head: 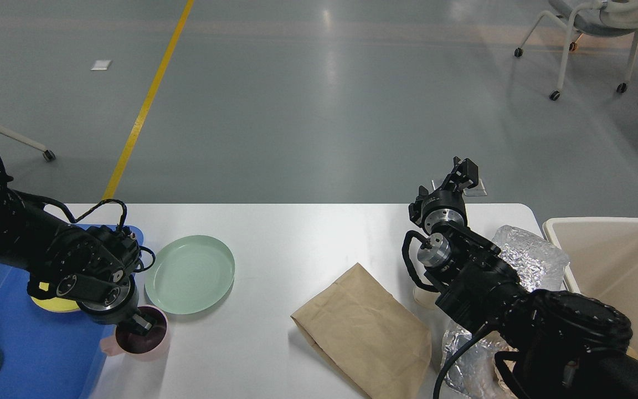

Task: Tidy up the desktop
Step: 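Lift the pink mug with the left gripper and carry it onto the tray, then lower the mug into the tray corner and open the left gripper, then raise the left gripper and move it toward the pale green plate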

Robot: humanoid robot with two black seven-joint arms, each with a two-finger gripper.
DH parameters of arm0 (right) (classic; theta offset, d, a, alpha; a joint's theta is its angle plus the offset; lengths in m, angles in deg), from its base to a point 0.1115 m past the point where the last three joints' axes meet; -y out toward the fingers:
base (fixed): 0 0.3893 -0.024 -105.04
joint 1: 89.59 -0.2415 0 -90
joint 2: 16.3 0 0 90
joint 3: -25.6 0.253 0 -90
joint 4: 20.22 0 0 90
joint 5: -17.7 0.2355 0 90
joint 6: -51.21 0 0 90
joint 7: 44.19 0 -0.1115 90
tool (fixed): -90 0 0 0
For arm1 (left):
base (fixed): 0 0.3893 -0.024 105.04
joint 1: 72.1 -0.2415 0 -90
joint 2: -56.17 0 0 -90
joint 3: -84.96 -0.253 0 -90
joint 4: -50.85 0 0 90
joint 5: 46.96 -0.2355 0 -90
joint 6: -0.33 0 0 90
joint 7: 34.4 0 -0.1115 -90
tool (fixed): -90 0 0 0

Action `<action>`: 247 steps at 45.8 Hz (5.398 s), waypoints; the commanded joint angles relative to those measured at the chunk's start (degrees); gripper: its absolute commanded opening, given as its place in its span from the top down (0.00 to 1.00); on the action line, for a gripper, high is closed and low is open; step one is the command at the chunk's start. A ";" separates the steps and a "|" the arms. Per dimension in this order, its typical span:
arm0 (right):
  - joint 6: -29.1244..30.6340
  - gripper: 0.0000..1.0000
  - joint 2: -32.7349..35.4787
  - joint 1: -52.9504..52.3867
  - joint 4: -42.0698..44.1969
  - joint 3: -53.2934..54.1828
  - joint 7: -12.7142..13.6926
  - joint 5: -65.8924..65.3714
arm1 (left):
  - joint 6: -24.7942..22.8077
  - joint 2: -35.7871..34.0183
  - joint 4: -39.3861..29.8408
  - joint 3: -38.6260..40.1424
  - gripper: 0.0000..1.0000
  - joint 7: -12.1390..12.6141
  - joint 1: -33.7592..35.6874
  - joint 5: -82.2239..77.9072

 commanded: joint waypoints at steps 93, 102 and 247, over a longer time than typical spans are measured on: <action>0.00 0.00 0.09 0.01 0.00 0.00 0.00 0.00 | -2.47 -18.97 -12.34 -11.19 1.00 -9.06 17.35 4.46; 0.00 0.00 0.09 0.01 0.00 0.00 0.00 0.00 | 2.19 -21.61 -8.74 -12.60 1.00 -11.35 9.88 4.55; 0.00 0.00 0.09 0.01 0.00 0.00 0.00 0.00 | -31.29 -10.98 -5.75 -6.09 0.44 -20.59 42.20 20.46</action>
